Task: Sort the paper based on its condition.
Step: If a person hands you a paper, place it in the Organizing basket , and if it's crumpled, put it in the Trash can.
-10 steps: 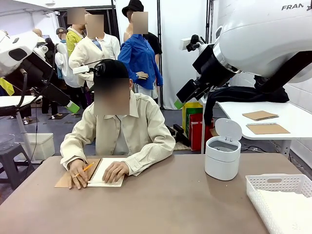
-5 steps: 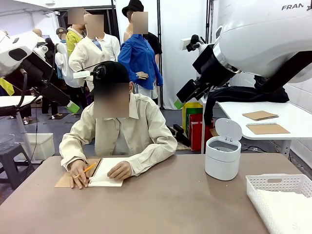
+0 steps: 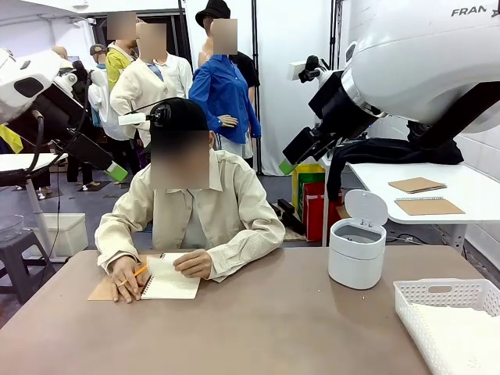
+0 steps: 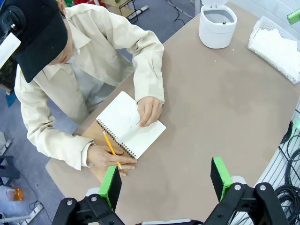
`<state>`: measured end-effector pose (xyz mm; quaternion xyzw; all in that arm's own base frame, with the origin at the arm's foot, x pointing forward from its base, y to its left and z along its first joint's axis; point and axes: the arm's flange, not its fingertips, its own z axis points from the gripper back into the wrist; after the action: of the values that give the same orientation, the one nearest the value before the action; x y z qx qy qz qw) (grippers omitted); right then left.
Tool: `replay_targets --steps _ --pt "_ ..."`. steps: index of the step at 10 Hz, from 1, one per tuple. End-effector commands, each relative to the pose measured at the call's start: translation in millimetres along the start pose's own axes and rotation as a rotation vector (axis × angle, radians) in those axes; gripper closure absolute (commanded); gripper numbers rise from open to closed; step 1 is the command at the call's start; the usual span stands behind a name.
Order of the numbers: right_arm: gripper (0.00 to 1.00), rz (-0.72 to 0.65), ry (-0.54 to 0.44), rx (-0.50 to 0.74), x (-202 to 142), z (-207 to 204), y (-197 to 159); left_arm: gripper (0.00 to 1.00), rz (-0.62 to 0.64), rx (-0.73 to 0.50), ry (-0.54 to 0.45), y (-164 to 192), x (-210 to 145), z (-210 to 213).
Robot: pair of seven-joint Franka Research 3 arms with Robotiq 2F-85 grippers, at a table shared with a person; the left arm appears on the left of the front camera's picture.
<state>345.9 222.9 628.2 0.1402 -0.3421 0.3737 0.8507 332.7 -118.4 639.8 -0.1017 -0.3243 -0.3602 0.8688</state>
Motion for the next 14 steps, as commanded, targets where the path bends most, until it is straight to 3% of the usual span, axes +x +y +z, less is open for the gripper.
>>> replay_targets --steps 1,14 --pt "0.00 -0.002 0.005 0.001 -0.3 -0.2 -0.1 0.00 0.005 -0.001 0.001 0.3 -0.4 -0.5" --pt "0.00 -0.002 0.005 0.001 -0.3 -0.2 -0.1 0.00 0.005 -0.001 0.001 0.3 -0.4 -0.5"
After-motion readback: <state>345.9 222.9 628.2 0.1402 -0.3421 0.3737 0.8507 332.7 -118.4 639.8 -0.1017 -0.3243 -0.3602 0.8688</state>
